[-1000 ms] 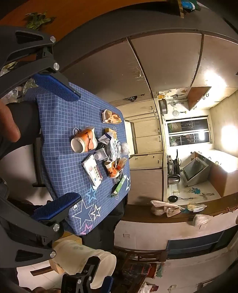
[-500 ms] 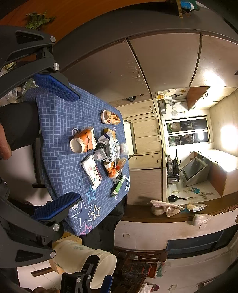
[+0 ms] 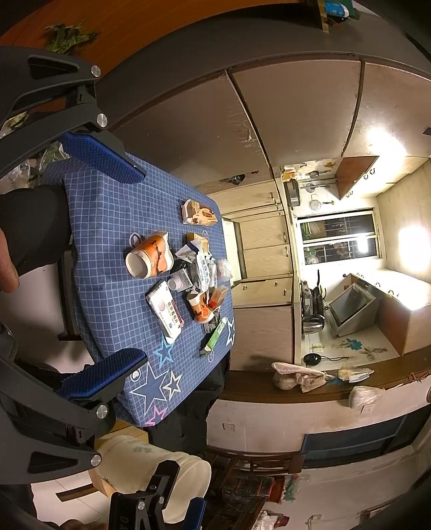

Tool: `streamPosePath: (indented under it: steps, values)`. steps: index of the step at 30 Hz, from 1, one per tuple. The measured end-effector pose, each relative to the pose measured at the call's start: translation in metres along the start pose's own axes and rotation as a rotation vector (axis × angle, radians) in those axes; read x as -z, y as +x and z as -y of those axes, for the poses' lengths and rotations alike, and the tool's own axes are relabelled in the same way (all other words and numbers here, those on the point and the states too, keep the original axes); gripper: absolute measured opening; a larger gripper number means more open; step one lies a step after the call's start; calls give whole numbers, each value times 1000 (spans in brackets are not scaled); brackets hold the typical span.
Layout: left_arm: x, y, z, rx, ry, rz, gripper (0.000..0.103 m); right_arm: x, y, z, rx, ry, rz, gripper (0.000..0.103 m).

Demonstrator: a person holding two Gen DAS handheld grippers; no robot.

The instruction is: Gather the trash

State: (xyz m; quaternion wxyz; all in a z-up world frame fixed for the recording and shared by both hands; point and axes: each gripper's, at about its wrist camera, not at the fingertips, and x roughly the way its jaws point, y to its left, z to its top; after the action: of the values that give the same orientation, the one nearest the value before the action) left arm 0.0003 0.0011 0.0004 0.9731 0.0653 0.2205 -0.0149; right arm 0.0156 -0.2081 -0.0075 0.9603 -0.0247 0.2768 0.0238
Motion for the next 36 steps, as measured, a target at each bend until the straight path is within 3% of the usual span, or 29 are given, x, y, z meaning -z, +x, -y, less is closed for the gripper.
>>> streamPosePath:
  steps: [36]
  values:
    - [-1, -1, -1, -2, 3, -1, 100, 2, -1, -4, 2, -4, -5, 98]
